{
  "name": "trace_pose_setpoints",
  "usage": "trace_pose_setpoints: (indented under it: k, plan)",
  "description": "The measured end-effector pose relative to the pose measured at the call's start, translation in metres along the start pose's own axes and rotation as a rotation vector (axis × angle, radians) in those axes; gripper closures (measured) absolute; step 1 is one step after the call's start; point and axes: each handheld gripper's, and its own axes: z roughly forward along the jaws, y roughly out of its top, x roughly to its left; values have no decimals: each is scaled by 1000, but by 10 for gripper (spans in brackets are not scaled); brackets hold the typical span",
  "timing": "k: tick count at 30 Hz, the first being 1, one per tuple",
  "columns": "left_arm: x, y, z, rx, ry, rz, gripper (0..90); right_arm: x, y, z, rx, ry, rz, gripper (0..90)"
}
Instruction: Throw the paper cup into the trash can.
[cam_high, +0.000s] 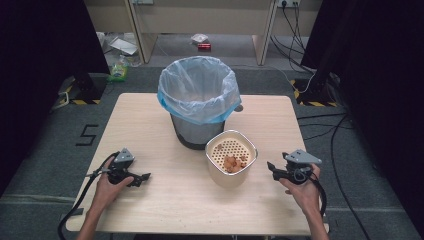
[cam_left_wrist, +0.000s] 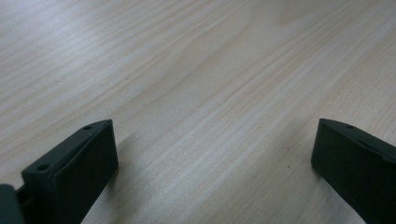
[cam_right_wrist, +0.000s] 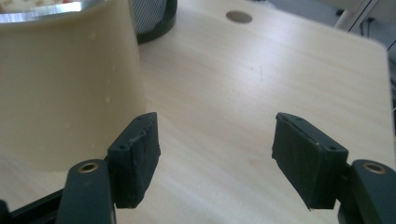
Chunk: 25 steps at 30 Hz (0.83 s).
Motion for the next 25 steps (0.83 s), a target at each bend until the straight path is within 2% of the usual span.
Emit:
trace_pose_setpoints:
  k: [1,2,5,9,13,16,19,21,25]
  plan:
    - [0,0,0,0,0,0,0,2,-9,3,24,10,15,313]
    - [0,0,0,0,0,0,0,2,-9,3,24,10,15,313]
    - [0,0,0,0,0,0,0,5,-23,8,70,17,29,304]
    - [0,0,0,0,0,0,0,8,-35,12,121,12,18,297]
    - [0,0,0,0,0,0,0,10,-44,16,166,30,11,284]
    - [0,0,0,0,-1,1,0,12,-48,21,220,16,-22,256]
    - [0,0,0,1,-2,2,0,12,-53,23,185,69,51,238]
    - [0,0,0,1,-2,2,0,12,-56,24,159,78,47,219]
    - [0,0,0,1,-2,2,0,12,-56,24,162,71,45,202]
